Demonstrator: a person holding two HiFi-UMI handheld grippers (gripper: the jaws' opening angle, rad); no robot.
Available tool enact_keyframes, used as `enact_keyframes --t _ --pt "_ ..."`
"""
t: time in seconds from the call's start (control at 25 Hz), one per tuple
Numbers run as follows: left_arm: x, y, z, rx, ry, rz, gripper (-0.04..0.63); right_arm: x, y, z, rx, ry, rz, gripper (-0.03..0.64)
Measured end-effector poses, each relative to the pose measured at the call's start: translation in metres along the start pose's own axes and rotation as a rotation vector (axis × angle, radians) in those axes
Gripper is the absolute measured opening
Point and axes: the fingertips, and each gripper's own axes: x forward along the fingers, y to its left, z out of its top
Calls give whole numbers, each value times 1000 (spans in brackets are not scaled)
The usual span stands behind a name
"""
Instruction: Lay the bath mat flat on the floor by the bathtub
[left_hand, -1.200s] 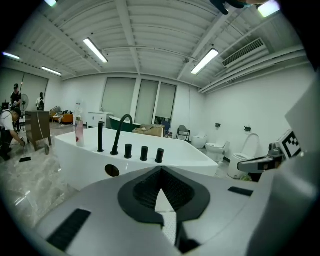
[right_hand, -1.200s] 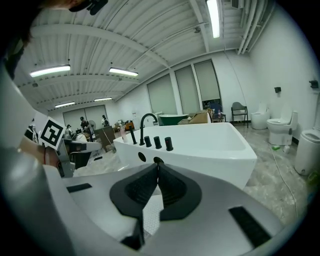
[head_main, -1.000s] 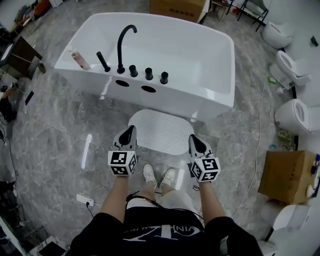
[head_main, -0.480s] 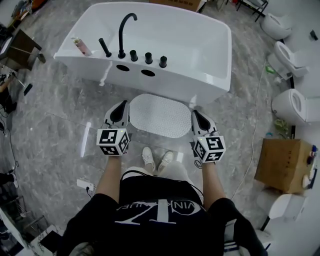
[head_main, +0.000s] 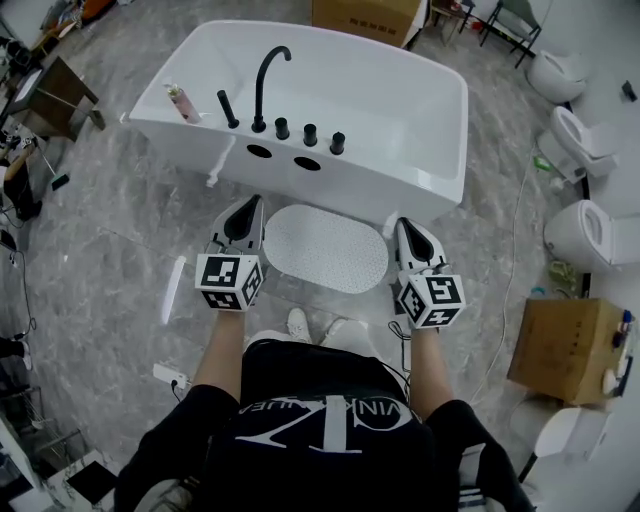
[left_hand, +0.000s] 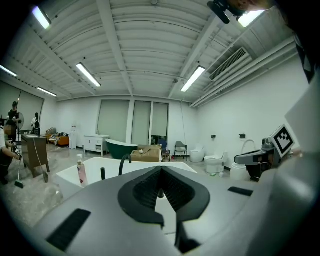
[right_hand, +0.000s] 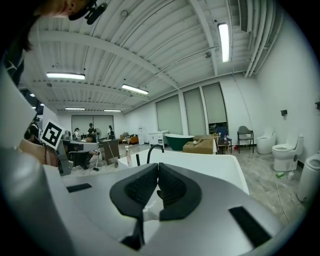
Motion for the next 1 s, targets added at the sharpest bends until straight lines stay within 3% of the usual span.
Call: enact_keyframes --t 0.16,0.44,1.0 --pt "0 1 15 -6 -35 -13 14 7 10 13 -3 -24 21 26" --pt "-1 5 35 50 -72 -14 14 12 13 34 -21 -55 37 26" --pt "-6 23 55 59 -119 11 14 22 8 56 -21 -95 28 26"
